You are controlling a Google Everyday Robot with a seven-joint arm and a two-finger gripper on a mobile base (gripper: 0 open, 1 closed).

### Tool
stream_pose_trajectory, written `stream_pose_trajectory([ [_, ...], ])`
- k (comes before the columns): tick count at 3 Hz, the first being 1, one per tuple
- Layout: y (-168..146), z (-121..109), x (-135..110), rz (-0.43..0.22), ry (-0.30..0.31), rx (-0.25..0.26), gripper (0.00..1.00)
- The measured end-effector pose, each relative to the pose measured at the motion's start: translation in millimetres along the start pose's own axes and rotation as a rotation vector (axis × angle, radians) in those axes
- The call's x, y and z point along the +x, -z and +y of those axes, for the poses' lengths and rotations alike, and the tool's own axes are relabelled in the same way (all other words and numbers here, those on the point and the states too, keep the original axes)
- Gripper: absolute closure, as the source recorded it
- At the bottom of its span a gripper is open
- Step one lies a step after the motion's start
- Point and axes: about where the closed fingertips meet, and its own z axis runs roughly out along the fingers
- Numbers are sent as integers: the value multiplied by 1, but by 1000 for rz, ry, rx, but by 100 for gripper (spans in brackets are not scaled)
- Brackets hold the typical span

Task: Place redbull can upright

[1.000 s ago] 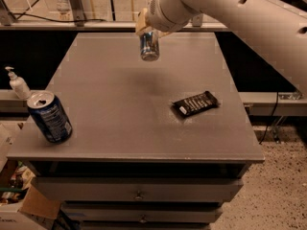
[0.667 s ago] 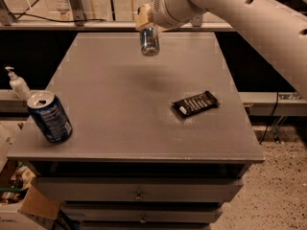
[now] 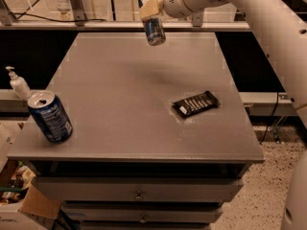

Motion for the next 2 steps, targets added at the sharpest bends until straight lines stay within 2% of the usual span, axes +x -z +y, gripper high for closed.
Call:
stream_pose_trajectory([
  [1, 9, 11, -9, -34, 102, 84, 100],
  [2, 10, 10, -10, -42, 193, 93, 100],
])
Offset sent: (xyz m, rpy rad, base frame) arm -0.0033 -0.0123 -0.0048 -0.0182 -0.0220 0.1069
